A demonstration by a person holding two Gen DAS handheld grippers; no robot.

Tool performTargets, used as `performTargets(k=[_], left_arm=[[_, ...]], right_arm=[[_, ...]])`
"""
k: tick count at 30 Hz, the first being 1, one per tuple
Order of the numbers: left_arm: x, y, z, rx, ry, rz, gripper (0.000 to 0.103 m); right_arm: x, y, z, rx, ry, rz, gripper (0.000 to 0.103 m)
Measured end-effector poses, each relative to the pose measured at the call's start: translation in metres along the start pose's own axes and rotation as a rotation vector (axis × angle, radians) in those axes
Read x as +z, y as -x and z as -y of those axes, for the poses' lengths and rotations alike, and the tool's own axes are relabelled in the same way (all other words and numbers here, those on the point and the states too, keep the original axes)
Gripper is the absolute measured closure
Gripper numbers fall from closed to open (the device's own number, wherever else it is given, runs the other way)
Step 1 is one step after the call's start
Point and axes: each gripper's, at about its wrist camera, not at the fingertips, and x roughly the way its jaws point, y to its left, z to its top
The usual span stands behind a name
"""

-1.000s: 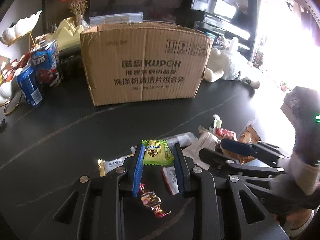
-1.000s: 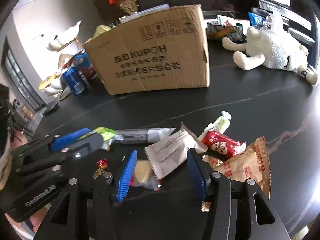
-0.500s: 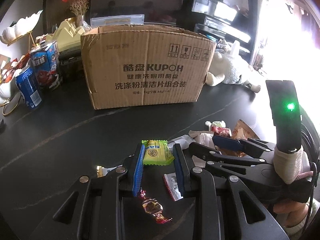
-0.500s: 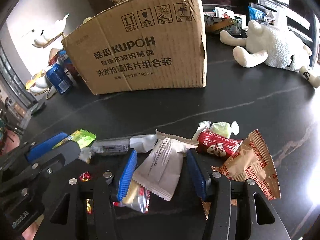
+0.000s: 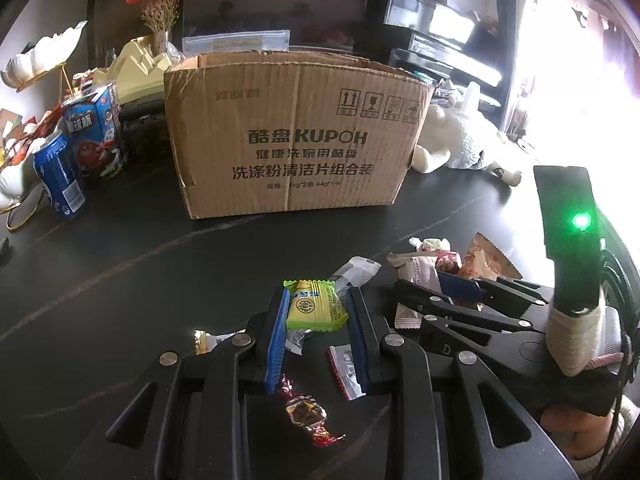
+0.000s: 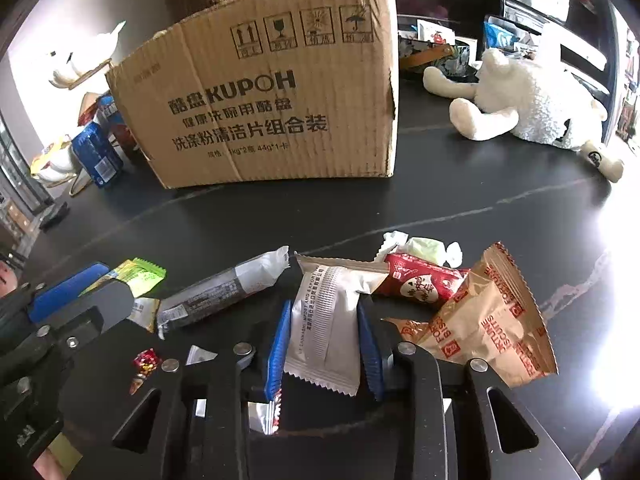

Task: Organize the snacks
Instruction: 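Lift both snacks and carry them over the cardboard box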

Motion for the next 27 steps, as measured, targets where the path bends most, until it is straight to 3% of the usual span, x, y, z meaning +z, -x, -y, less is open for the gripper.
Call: performTargets(k=[27], left_arm=[[0.039,0.082,0.005,0.021,-0.026,0.166,0.08]], right_arm=[[0.039,0.113,-0.034,0.077,0.045,0.251,0.069]])
